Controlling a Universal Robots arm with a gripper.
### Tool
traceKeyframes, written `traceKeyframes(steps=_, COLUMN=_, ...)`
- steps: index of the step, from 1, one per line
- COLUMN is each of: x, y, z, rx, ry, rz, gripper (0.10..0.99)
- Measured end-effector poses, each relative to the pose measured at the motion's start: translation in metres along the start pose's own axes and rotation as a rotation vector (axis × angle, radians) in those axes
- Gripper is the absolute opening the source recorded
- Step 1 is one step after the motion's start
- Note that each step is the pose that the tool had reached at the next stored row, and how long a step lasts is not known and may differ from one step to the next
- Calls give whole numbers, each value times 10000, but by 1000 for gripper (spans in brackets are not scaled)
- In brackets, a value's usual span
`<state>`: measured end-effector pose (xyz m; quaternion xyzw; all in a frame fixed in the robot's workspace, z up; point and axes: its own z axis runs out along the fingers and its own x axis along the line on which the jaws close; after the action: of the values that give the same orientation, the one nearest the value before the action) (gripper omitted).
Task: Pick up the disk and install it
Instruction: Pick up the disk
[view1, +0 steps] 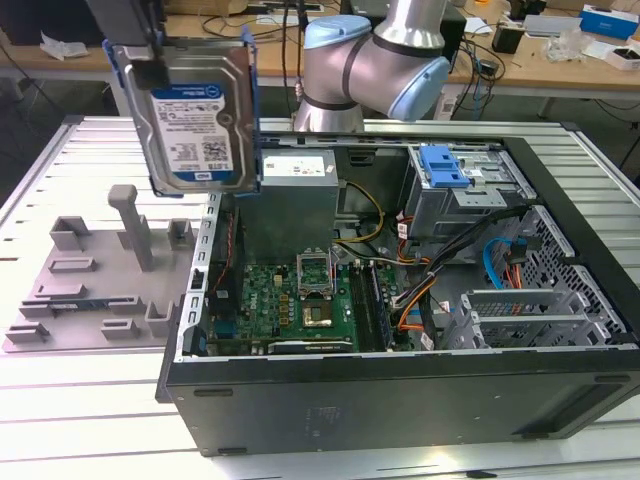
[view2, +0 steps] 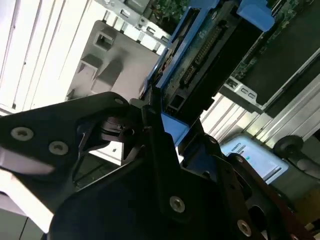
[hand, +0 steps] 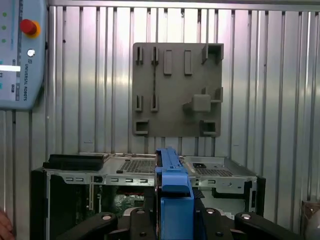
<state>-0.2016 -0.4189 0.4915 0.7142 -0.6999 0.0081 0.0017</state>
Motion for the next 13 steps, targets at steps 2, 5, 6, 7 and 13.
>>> traceKeyframes(steps=2, x=37, y=-81, z=0, rx=-4, ry=0, rz=-2, gripper=365)
traceKeyframes(steps=5, x=112, y=-221, z=0, rx=-12, ry=-1, rz=-1, gripper=365)
traceKeyframes(steps=6, x=128, y=-250, z=1, rx=-12, ry=-1, rz=-1, gripper=365)
traceKeyframes(steps=7, x=147, y=-282, z=0, rx=-14, ry=0, rz=-2, gripper=365)
traceKeyframes(steps=13, x=293, y=-515, z=5, rx=-25, ry=-2, rz=-2, gripper=365)
